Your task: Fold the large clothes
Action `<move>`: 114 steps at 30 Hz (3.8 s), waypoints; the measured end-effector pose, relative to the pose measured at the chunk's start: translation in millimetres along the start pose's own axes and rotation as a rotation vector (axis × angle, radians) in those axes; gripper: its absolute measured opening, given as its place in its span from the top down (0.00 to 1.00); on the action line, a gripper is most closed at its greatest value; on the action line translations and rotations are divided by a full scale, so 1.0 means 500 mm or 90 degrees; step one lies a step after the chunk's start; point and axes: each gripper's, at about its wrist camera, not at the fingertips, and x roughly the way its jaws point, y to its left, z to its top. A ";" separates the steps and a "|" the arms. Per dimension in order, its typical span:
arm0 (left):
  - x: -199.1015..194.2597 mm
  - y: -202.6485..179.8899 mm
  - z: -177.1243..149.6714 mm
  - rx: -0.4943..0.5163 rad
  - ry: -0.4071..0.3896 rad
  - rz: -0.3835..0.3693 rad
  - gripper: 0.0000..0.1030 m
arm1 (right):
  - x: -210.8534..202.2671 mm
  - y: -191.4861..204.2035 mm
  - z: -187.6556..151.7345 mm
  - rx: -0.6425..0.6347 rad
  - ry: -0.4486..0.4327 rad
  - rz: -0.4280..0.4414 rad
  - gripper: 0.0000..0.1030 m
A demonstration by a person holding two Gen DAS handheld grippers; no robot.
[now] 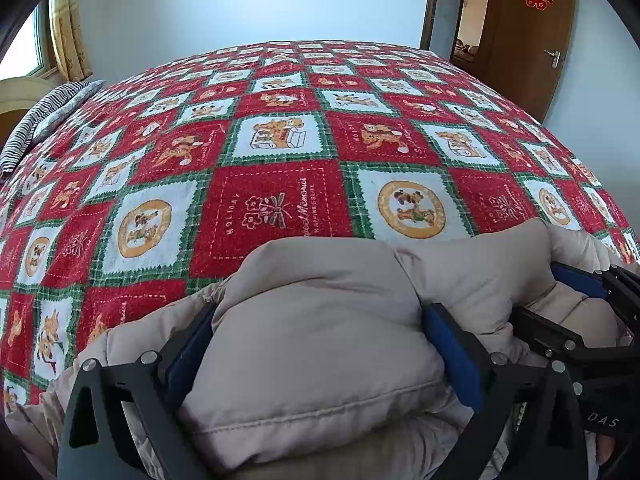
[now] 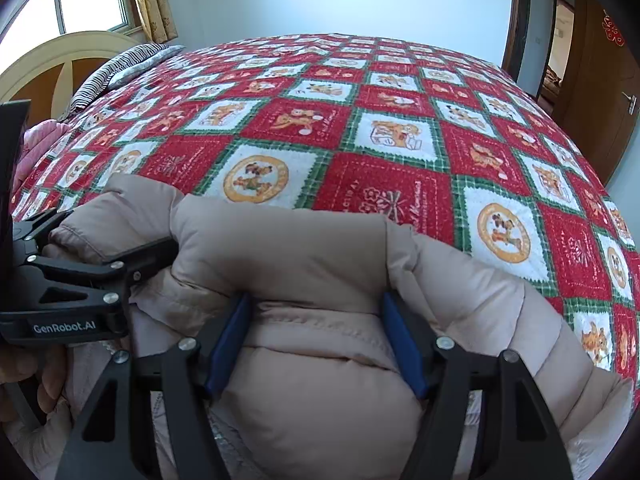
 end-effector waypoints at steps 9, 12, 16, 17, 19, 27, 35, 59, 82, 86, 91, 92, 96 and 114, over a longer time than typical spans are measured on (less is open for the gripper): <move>-0.066 -0.001 0.015 -0.024 -0.056 0.070 0.03 | 0.006 -0.003 -0.005 0.006 -0.009 0.005 0.31; -0.123 -0.009 0.037 -0.045 -0.110 0.028 0.03 | 0.005 -0.004 -0.006 0.008 -0.013 0.007 0.31; -0.134 -0.027 0.064 -0.057 -0.093 -0.092 0.03 | 0.004 -0.007 -0.006 0.013 -0.017 0.012 0.31; -0.119 -0.035 0.066 -0.049 -0.074 -0.095 0.03 | 0.003 -0.007 -0.007 0.013 -0.018 0.012 0.31; -0.079 -0.043 0.063 -0.038 -0.036 -0.070 0.03 | 0.003 -0.008 -0.008 0.015 -0.020 0.013 0.31; -0.001 -0.041 0.023 -0.022 0.002 -0.014 0.03 | 0.004 -0.009 -0.007 0.017 -0.022 0.017 0.31; 0.008 -0.047 0.011 -0.008 -0.010 0.016 0.01 | 0.009 0.003 -0.006 -0.001 -0.013 -0.006 0.31; 0.023 -0.056 0.011 0.003 0.002 0.038 0.01 | 0.022 0.020 -0.002 -0.030 0.007 -0.042 0.29; -0.411 0.070 -0.398 0.056 -0.024 0.079 0.01 | -0.372 -0.083 -0.379 0.098 0.031 -0.048 0.21; -0.451 0.076 -0.465 0.030 -0.025 0.087 0.01 | -0.404 -0.066 -0.430 0.093 0.019 -0.069 0.20; -0.515 0.091 -0.558 0.019 -0.031 0.089 0.01 | -0.457 -0.057 -0.504 0.100 0.011 -0.065 0.20; -0.522 0.096 -0.577 0.019 -0.026 0.092 0.01 | -0.467 -0.055 -0.519 0.098 0.012 -0.064 0.20; -0.557 0.117 -0.650 0.007 -0.019 0.090 0.01 | -0.503 -0.044 -0.570 0.083 0.004 -0.067 0.20; -0.618 0.106 -0.833 -0.047 -0.009 -0.009 0.01 | -0.585 -0.024 -0.778 0.180 0.029 0.024 0.48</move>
